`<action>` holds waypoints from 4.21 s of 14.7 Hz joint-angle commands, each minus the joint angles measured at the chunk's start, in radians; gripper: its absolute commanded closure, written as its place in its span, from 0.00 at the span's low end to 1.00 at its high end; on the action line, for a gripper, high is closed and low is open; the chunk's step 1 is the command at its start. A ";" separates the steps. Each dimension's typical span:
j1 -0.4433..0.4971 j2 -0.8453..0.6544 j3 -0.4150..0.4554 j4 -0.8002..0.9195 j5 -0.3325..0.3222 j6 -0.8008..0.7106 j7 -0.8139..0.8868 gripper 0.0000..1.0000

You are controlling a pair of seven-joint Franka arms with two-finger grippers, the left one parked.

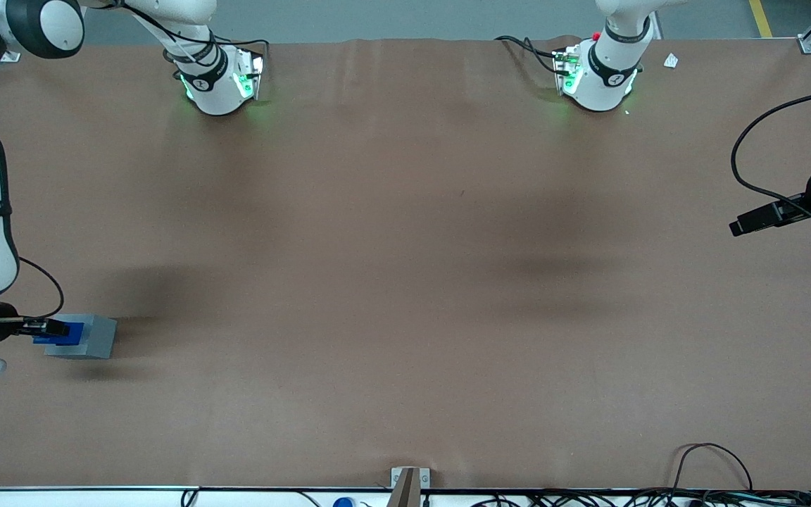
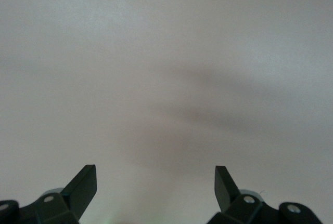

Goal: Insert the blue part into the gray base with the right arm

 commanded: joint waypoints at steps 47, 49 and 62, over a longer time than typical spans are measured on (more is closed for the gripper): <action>0.313 -0.629 0.023 0.032 -0.029 -0.610 0.369 0.00; 0.324 -0.677 0.026 0.021 -0.034 -0.639 0.369 0.00; 0.272 -0.766 0.022 -0.156 -0.020 -0.563 0.365 0.00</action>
